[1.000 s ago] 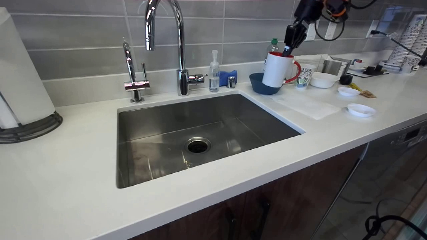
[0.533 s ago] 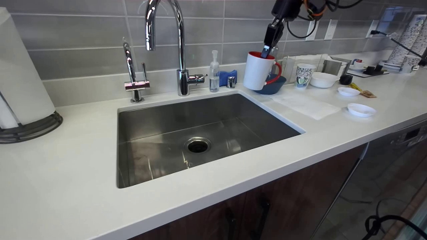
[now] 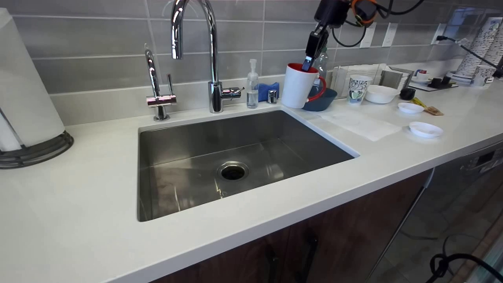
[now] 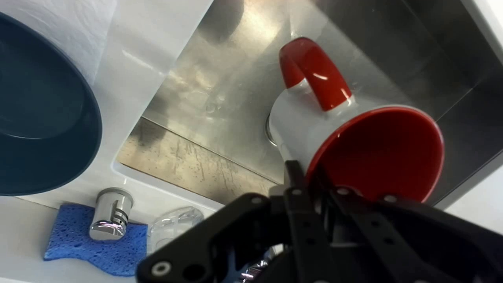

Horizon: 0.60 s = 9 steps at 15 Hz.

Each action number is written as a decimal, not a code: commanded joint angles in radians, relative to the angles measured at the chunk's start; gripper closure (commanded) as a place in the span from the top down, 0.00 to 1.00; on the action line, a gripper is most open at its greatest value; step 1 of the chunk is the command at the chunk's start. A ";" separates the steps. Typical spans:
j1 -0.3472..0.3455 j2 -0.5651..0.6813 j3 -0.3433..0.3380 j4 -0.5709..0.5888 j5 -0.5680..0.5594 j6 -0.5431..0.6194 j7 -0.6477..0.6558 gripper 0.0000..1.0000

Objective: Put the mug in the sink, then turn the faucet to the right

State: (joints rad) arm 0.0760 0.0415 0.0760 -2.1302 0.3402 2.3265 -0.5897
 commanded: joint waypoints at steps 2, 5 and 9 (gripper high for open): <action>-0.004 0.028 0.006 0.029 -0.012 -0.005 0.027 0.02; -0.008 0.135 0.018 0.124 0.052 -0.028 0.021 0.02; -0.014 0.279 0.040 0.231 0.057 0.002 0.151 0.02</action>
State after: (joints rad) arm 0.0721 0.2061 0.0928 -2.0207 0.3803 2.3246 -0.5379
